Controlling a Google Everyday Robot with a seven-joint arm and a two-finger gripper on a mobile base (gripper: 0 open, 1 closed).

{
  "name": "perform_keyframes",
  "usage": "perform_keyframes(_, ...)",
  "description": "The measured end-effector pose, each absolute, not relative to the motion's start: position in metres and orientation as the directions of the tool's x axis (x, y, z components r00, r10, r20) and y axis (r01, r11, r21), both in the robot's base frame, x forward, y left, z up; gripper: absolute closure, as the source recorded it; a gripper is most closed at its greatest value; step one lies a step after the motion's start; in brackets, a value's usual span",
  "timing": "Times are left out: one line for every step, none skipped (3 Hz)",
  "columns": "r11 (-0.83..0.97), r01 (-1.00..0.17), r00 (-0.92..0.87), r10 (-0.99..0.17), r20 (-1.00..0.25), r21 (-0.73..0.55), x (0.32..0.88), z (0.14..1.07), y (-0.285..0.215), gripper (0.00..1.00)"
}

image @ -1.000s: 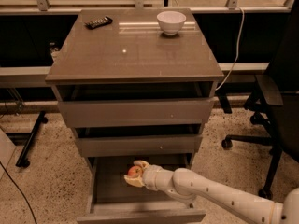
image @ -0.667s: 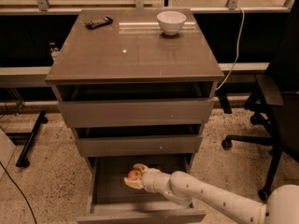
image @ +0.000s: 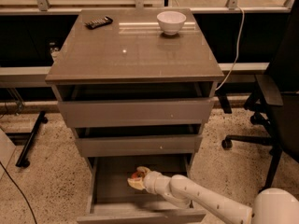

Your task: Place apple into bottom drawer

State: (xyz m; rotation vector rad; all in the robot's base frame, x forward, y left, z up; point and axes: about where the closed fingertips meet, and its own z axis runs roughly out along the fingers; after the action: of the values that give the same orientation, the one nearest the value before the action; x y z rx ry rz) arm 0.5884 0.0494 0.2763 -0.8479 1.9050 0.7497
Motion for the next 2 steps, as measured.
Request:
perform_keyframes(0.603,-0.785,-0.38,-0.285,-0.88,0.144,0.591,0.266,0.052,1.0)
perform_keyframes(0.623,-0.773,-0.381,-0.304,-0.873,0.121,0.6,0.241,0.057,1.0)
